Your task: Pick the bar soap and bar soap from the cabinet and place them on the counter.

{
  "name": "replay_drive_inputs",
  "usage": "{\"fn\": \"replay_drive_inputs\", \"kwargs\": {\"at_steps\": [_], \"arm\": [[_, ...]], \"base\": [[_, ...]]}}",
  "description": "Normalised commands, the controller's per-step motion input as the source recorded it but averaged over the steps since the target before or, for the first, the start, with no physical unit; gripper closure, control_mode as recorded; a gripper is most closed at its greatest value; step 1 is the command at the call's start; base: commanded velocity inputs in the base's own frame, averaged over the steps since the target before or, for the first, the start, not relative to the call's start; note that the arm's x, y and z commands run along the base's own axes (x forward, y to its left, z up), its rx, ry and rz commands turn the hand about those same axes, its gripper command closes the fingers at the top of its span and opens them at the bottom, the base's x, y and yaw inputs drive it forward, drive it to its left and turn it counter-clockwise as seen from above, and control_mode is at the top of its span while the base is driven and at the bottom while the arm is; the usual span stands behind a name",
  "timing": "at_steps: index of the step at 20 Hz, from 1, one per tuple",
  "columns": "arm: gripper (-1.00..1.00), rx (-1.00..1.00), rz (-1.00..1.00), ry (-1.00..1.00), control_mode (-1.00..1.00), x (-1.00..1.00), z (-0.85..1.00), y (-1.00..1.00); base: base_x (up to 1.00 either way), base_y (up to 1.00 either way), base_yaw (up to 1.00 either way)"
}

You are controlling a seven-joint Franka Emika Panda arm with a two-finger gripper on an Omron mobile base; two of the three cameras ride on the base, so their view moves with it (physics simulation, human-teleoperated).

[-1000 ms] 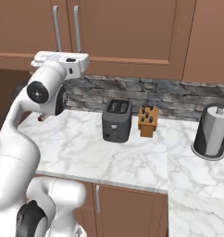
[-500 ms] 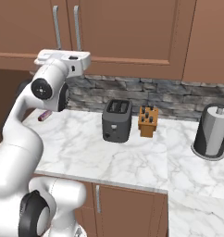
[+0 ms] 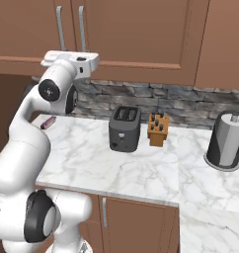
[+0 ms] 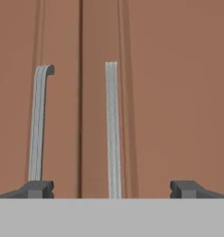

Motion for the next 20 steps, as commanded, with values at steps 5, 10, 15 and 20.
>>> {"fn": "replay_drive_inputs", "kwargs": {"at_steps": [5, 10, 15, 20], "arm": [[-1.00, 0.00, 0.00, 0.00, -1.00, 0.25, 0.00, 0.00], [-1.00, 0.00, 0.00, 0.00, -1.00, 0.25, 0.00, 0.00], [-1.00, 0.00, 0.00, 0.00, -1.00, 0.27, 0.00, 0.00], [-1.00, 0.00, 0.00, 0.00, -1.00, 0.27, 0.00, 0.00]], "base": [[0.00, 0.00, 0.00], [0.00, 0.00, 0.00], [0.00, 0.00, 0.00], [0.00, 0.00, 0.00]]}}
